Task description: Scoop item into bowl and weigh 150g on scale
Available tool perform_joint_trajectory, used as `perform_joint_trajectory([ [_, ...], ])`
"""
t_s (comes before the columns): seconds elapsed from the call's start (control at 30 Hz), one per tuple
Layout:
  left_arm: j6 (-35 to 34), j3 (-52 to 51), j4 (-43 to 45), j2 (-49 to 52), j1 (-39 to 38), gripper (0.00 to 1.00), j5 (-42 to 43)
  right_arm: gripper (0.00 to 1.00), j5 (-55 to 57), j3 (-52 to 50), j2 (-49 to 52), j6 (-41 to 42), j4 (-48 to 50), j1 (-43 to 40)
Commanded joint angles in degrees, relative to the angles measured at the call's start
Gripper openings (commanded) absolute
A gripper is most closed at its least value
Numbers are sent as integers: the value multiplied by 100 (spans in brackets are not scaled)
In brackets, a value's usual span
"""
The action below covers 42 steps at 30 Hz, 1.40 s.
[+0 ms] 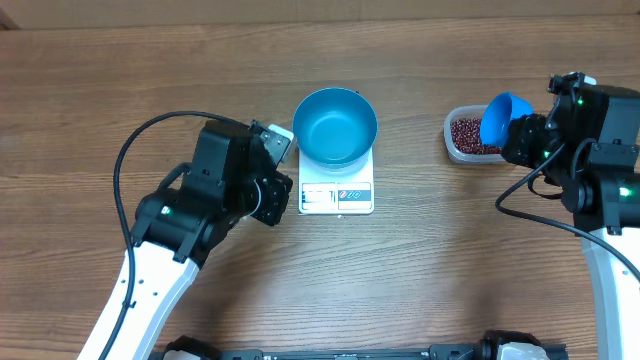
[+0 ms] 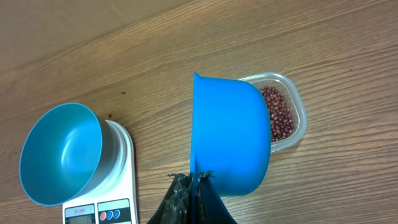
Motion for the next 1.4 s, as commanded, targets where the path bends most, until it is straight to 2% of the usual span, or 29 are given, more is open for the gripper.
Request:
perform_joint_trajectory([
  [0.0, 144, -269, 2, -262, 52, 4, 149, 4, 48, 111, -50, 61, 35, -31],
  [0.17, 146, -787, 166, -557, 254, 5, 151, 4, 48, 111, -50, 63, 39, -31],
  [0.43, 623, -2024, 1473, -758, 496, 4, 214, 4, 48, 111, -50, 61, 55, -31],
  [0.6, 678, -2544, 2157, -758, 498, 4, 210, 4, 48, 111, -50, 61, 59, -31],
  [0.83, 1147, -2601, 2199, -758, 496, 4, 190, 4, 48, 111, -50, 61, 61, -31],
  [1.37, 1193, -2601, 2201, -426, 496, 4, 160, 4, 48, 111, -50, 61, 61, -31],
])
